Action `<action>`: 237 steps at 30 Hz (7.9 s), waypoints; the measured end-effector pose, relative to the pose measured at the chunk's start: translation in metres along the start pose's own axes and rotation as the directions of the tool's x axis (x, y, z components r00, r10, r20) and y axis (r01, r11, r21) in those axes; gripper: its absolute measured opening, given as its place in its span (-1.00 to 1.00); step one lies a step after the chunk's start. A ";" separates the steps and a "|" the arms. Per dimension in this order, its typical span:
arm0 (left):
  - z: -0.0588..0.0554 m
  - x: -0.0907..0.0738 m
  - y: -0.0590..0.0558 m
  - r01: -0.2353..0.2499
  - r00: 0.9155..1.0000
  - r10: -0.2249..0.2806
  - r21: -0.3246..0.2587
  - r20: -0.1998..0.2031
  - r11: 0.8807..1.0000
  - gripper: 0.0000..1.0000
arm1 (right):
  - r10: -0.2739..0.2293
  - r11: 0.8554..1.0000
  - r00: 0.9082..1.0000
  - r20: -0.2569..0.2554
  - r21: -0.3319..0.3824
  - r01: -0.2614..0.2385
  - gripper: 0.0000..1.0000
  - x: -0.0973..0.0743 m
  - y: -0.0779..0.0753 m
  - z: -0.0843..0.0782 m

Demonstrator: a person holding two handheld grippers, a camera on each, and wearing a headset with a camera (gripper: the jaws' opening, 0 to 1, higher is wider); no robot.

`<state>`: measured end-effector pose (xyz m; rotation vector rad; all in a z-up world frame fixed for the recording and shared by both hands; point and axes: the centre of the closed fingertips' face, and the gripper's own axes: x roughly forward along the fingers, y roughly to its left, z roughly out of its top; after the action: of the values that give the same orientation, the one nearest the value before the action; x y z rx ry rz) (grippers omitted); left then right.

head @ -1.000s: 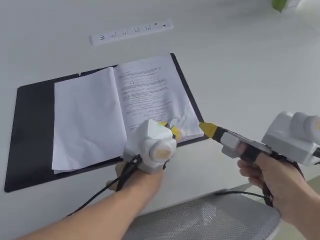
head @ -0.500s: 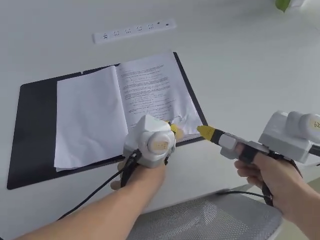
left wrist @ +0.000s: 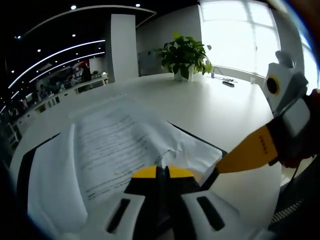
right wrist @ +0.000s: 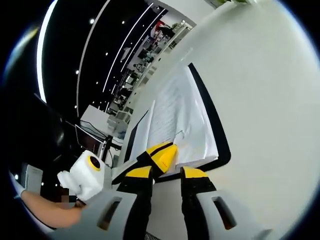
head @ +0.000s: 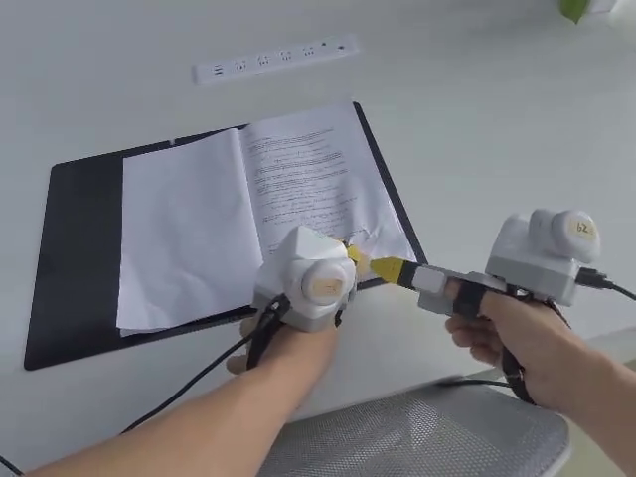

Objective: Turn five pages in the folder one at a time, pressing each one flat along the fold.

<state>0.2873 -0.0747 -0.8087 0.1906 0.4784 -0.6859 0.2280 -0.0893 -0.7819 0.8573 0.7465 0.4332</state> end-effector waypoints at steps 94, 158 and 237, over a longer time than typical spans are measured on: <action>0.010 -0.184 0.163 -0.160 0.983 0.172 -0.159 0.070 0.974 -0.53 | 0.277 0.933 0.960 -0.045 -0.227 -0.279 -1.00 0.059 0.164 -0.022; -0.061 -0.190 0.195 -0.189 0.981 0.179 -0.170 -0.073 0.967 -0.64 | 0.189 0.958 0.939 -0.289 -0.154 -0.240 -0.93 0.159 0.141 -0.107; -0.094 -0.142 0.185 -0.189 0.980 0.180 -0.114 -0.087 0.975 -0.69 | 0.109 0.944 0.989 -0.100 0.322 -0.071 -1.00 0.265 0.055 0.092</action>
<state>0.2776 0.1763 -0.8195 0.1445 0.5667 -0.4670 0.4707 0.0588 -0.8075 1.1798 0.9029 0.4542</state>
